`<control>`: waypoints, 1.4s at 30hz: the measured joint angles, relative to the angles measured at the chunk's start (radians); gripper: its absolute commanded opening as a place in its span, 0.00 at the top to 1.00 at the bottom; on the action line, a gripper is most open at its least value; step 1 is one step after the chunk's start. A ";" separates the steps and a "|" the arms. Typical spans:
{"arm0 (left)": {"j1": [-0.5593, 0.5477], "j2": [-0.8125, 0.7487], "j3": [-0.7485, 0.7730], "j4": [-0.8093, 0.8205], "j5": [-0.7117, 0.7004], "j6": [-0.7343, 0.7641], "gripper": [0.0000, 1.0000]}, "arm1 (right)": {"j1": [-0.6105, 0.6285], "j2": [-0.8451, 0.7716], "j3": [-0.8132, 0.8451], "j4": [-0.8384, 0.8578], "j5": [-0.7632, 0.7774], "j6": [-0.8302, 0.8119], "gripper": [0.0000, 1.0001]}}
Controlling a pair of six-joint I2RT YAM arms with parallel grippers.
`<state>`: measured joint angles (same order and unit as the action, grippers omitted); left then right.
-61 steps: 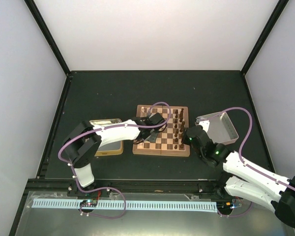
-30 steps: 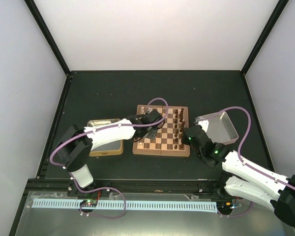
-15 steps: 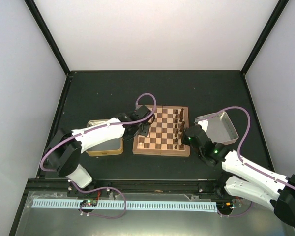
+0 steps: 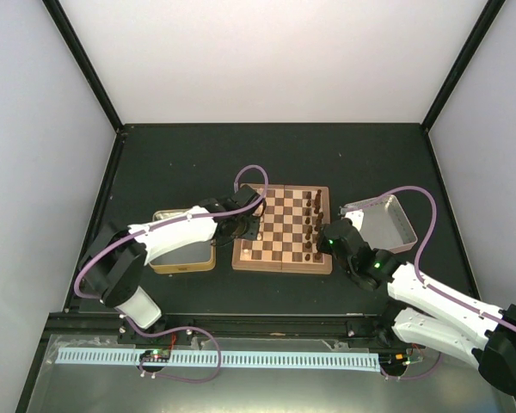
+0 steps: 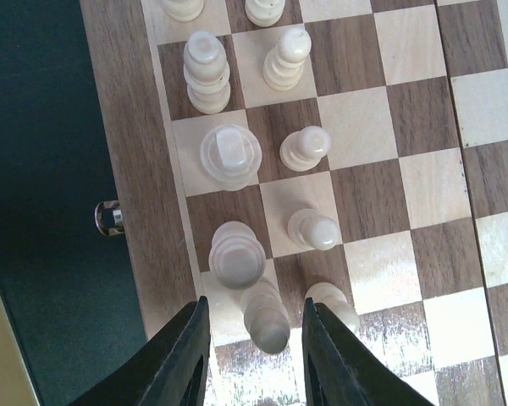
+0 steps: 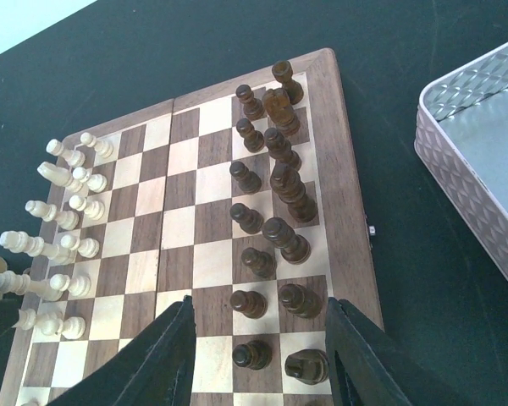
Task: Set up the chess pieces on the board
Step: Adjust the chess piece on the chessboard.
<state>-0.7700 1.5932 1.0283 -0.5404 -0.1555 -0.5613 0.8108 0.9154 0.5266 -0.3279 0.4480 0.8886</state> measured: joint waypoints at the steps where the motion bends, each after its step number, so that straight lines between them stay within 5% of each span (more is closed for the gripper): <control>1: 0.003 0.004 0.000 0.003 0.004 0.000 0.68 | 0.000 0.000 0.000 0.000 -0.001 0.000 0.58; 17: 0.012 0.039 0.000 -0.008 -0.005 0.000 0.75 | 0.000 0.000 0.000 0.008 -0.005 0.000 0.58; 29: 0.017 0.019 0.000 -0.027 0.014 0.005 0.61 | 0.000 -0.005 0.000 0.012 -0.005 -0.001 0.58; 42: 0.254 -0.403 -0.195 0.000 -0.026 -0.092 0.50 | 0.000 -0.031 0.010 0.014 -0.001 -0.035 0.58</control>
<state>-0.5163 1.1904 0.8337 -0.5400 -0.1814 -0.6537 0.8108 0.8841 0.5362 -0.3134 0.4469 0.8539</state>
